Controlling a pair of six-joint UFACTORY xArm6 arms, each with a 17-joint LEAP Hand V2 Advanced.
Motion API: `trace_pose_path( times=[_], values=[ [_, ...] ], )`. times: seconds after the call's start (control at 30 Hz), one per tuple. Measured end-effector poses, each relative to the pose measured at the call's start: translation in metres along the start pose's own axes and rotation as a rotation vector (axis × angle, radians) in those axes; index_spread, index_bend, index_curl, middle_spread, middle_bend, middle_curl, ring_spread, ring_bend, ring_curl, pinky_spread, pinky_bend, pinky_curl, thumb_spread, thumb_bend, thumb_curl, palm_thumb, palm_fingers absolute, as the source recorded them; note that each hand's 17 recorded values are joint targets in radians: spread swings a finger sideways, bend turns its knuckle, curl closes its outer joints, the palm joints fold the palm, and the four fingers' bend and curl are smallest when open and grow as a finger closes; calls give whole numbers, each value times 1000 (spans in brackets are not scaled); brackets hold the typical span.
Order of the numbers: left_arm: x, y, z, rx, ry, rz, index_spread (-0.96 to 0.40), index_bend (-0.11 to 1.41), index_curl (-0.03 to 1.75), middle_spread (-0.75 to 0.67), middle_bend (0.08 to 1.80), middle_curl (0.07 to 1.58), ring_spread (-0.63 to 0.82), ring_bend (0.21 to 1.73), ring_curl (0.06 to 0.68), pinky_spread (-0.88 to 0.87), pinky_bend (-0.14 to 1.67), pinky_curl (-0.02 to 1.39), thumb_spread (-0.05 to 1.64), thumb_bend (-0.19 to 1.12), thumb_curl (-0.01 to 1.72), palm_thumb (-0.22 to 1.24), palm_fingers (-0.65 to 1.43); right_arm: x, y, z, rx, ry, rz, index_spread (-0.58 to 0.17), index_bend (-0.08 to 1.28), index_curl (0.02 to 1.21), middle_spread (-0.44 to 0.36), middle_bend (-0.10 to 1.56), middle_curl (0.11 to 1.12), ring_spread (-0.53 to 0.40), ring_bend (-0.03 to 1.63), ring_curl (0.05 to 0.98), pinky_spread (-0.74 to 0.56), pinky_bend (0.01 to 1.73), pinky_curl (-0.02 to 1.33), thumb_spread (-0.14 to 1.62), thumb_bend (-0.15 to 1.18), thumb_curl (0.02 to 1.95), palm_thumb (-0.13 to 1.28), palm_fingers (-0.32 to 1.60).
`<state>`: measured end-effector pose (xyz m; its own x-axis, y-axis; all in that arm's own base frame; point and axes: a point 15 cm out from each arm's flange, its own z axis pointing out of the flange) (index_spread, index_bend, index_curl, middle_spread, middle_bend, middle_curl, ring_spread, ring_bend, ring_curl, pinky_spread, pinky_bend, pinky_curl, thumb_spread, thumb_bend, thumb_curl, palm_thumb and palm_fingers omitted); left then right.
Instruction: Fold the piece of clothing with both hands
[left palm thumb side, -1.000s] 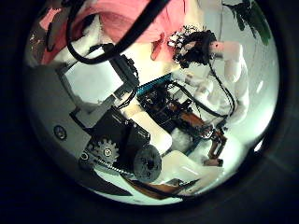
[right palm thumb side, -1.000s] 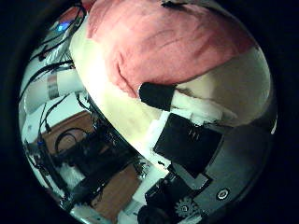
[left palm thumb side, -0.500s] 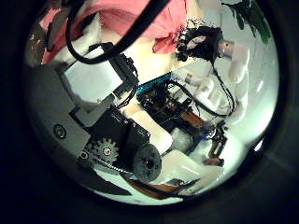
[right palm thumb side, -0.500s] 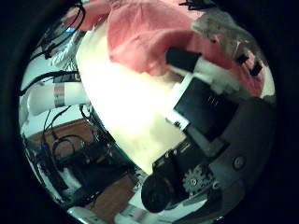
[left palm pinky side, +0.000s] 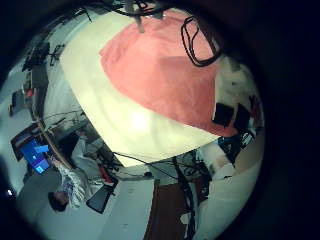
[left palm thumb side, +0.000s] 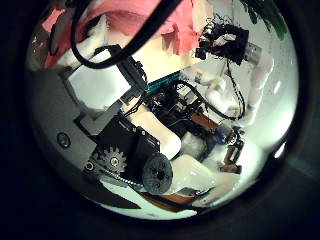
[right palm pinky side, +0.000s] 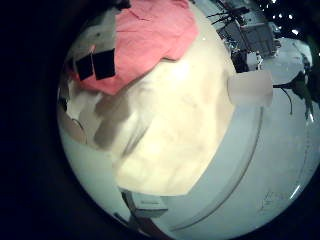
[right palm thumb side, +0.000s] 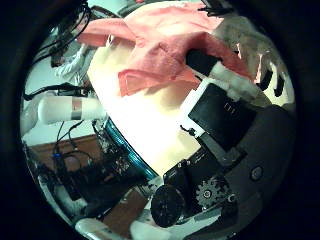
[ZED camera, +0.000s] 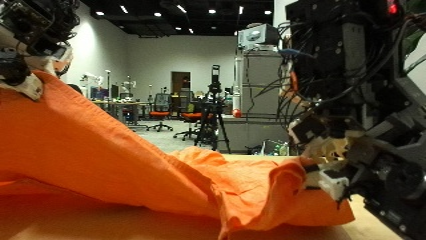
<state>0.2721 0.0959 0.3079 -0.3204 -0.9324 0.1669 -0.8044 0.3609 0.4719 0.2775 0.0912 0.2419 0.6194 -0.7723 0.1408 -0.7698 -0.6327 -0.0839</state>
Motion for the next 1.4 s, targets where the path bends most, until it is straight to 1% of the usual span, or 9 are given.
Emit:
trace_pose_path(
  times=[0.23,0.47,0.57,0.67,0.83,1.0,1.1,1.3,1.4],
  values=[
    [0,0,-4,5,-5,10,-730,390,1161,-648,871,1174,-438,1354,556,-623,1192,573,907,-24,582,779,1114,9,-10,-24,64,19,17,-232,1114,885,-118,1348,774,-207,1382,696,-223,1297,770,802,56,805,1153,1127],
    [-11,-2,-36,55,24,-4,-730,391,1163,-648,870,1174,-437,1352,555,-623,1190,573,904,-23,583,781,1117,32,-44,-70,165,44,66,-224,1116,878,-114,1355,766,-205,1382,701,-222,1279,789,807,31,862,1153,1131],
    [-16,-5,-51,88,43,-12,-729,384,1163,-649,871,1174,-438,1354,556,-623,1192,573,903,-24,583,782,1112,49,-75,-97,239,34,115,-222,1119,875,-113,1359,762,-205,1384,704,-224,1269,799,808,18,889,1151,1129],
    [-27,-12,-60,109,54,-27,-729,381,1164,-649,871,1174,-438,1355,556,-623,1192,573,901,-24,584,782,1113,67,-106,-111,279,19,157,-220,1123,872,-112,1359,760,-205,1383,706,-226,1264,805,809,10,908,1152,1130],
    [-49,-31,-70,142,97,-57,-730,377,1167,-649,871,1174,-438,1354,556,-623,1192,574,900,-23,584,785,1113,96,-161,-127,311,13,190,-218,1127,868,-112,1363,756,-205,1381,709,-222,1259,819,812,-3,941,1154,1129],
    [-76,-46,-65,133,140,-99,-730,377,1168,-649,871,1174,-438,1354,556,-623,1191,574,897,-23,586,793,1114,125,-223,-115,326,5,223,-217,1130,865,-111,1366,752,-205,1381,712,-221,1255,835,815,-7,968,1152,1127],
    [-91,-58,-60,120,163,-123,-731,375,1169,-649,871,1174,-438,1354,556,-623,1191,574,896,-24,586,794,1114,137,-254,-95,328,-12,239,-217,1132,863,-111,1368,750,-201,1381,713,-221,1250,845,817,-7,983,1149,1127],
    [-120,-91,-38,62,216,-187,-731,374,1171,-649,871,1174,-433,1352,557,-623,1192,574,894,-24,585,795,1112,154,-317,-35,303,-41,249,-209,1133,861,-110,1372,747,-199,1379,716,-223,1241,862,817,-6,1012,1156,1124],
    [-134,-99,-27,67,216,-226,-732,375,1172,-649,872,1174,-433,1352,558,-625,1189,573,894,-24,585,795,1110,159,-344,1,282,-50,244,-207,1135,860,-111,1373,746,-200,1376,719,-224,1238,870,823,-10,1023,1145,1121]
  ],
)
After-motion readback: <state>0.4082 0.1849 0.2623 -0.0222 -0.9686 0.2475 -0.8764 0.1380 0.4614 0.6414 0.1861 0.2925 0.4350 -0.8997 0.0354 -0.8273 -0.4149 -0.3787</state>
